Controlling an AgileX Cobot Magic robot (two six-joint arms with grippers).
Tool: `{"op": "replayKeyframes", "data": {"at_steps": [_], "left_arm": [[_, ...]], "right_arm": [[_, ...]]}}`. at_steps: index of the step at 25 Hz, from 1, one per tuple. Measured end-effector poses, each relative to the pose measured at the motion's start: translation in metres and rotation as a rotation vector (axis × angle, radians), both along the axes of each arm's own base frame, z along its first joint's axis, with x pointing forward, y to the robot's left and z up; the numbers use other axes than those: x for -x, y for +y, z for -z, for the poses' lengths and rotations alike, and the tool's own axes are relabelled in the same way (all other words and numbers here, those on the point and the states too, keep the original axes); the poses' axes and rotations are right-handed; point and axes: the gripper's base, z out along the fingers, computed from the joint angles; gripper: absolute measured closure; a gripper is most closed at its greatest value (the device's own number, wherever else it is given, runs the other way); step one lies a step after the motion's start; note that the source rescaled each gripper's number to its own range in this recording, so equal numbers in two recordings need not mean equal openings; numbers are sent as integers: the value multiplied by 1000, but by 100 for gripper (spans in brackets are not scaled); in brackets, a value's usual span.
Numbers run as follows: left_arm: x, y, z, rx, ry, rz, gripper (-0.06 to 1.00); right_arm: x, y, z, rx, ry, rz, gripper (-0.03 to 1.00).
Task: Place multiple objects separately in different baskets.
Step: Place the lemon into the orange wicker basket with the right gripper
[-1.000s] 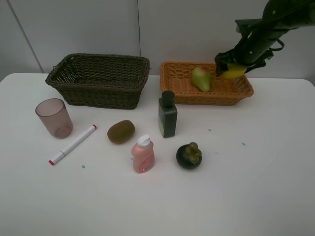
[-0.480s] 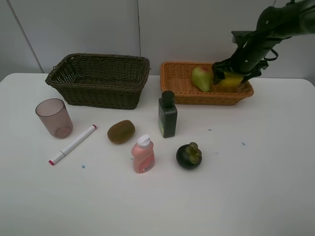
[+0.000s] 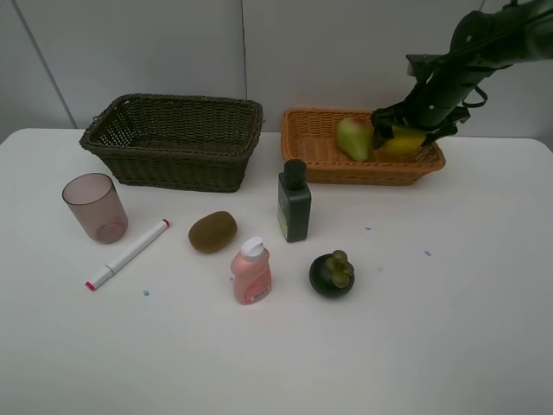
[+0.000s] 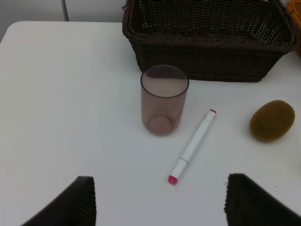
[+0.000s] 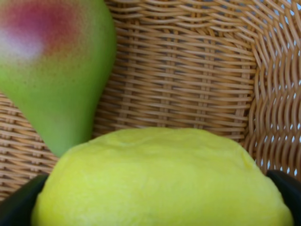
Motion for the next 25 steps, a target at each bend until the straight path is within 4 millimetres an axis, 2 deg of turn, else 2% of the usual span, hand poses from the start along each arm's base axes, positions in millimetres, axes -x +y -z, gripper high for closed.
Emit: {"op": "replayKeyframes", "data": {"at_steps": [5,18,21,25], "left_arm": [[0,0,0,0,0,0,20],[0,0,0,0,0,0,20],[0,0,0,0,0,0,20],[0,0,0,0,0,0,20]], "right_arm": [[0,2,0,-1,-8,-4,-3],[2,6,0,-20,12,0,-3],[6,5,-9,-20,25,0,-3],[18,6,-36,-19,47,-5,-3]]}}
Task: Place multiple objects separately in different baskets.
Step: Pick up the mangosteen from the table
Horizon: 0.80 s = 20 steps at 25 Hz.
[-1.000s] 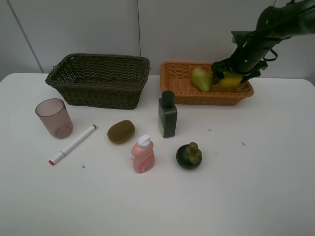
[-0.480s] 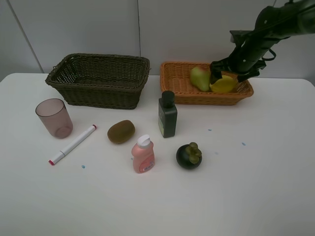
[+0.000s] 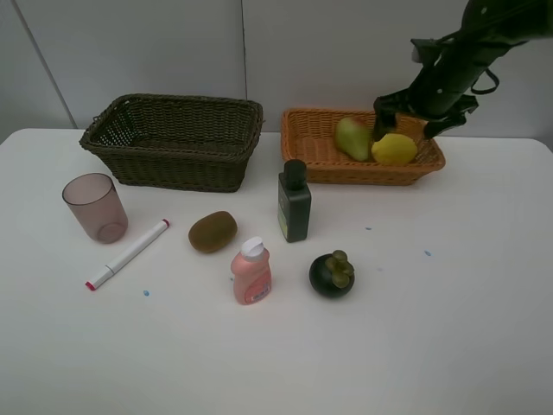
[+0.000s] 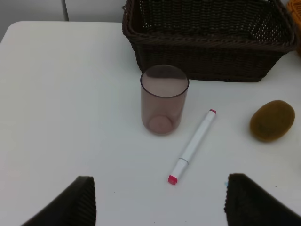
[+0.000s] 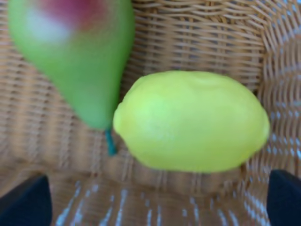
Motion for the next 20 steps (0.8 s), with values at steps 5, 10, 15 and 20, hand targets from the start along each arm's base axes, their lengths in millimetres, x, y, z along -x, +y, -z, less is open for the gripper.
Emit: {"op": "replayKeyframes", "data": {"at_steps": [5,10,15,20], "left_arm": [[0,0,0,0,0,0,20],[0,0,0,0,0,0,20],[0,0,0,0,0,0,20],[0,0,0,0,0,0,20]], "right_arm": [[27,9,-37,0,81,-26,-3],[53,21,-53,-12,231,-41,-3],[68,52,-63,-18,253,-66,-3],[99,75,-70,-30,266,-71,-3]]}}
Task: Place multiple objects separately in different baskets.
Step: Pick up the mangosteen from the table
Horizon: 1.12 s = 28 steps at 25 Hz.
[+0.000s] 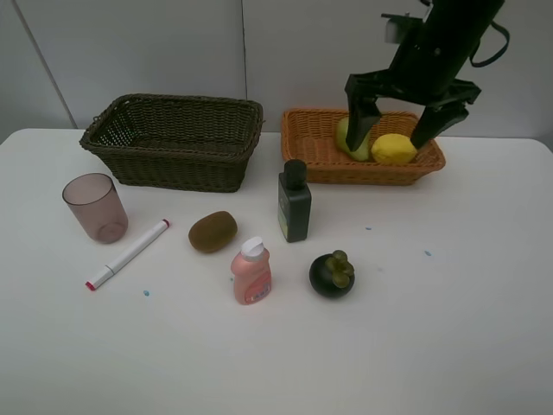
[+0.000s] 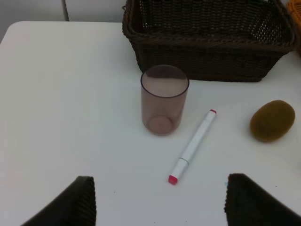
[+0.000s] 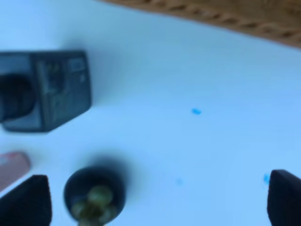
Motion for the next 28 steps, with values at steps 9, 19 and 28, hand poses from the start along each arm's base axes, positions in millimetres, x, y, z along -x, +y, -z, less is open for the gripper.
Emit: {"op": "replayKeyframes", "data": {"at_steps": [9,19,28], "left_arm": [[0,0,0,0,0,0,20],[0,0,0,0,0,0,20],[0,0,0,0,0,0,20]], "right_arm": [[66,19,34,-10,-26,-89,-3],[96,22,91,-46,-21,-97,-3],[100,48,112,-76,-80,-165,-3]]}}
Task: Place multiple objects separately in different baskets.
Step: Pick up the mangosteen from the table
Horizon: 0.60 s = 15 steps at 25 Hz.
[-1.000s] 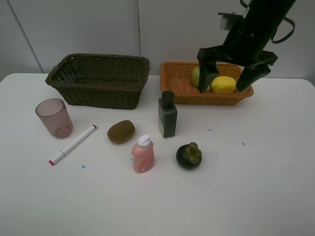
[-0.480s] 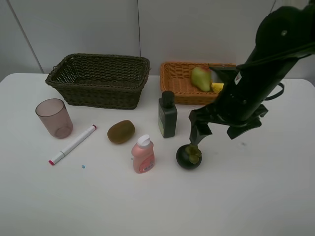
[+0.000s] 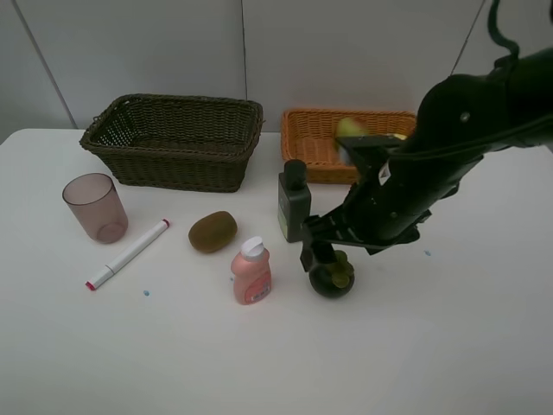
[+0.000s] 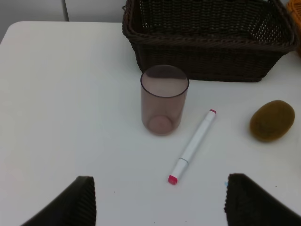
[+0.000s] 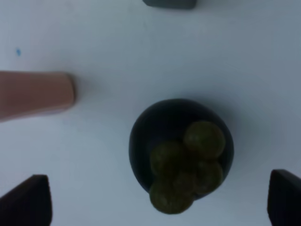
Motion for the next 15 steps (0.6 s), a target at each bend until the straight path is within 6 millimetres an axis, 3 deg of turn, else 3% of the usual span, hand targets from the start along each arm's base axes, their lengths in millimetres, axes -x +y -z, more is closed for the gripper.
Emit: {"op": "replayKeyframes", "data": {"at_steps": [7,15], "left_arm": [[0,0,0,0,0,0,20],[0,0,0,0,0,0,20]], "right_arm": [[-4,2,25,39,54,1,-3],[-7,4,28,27,31,4,-3]]}}
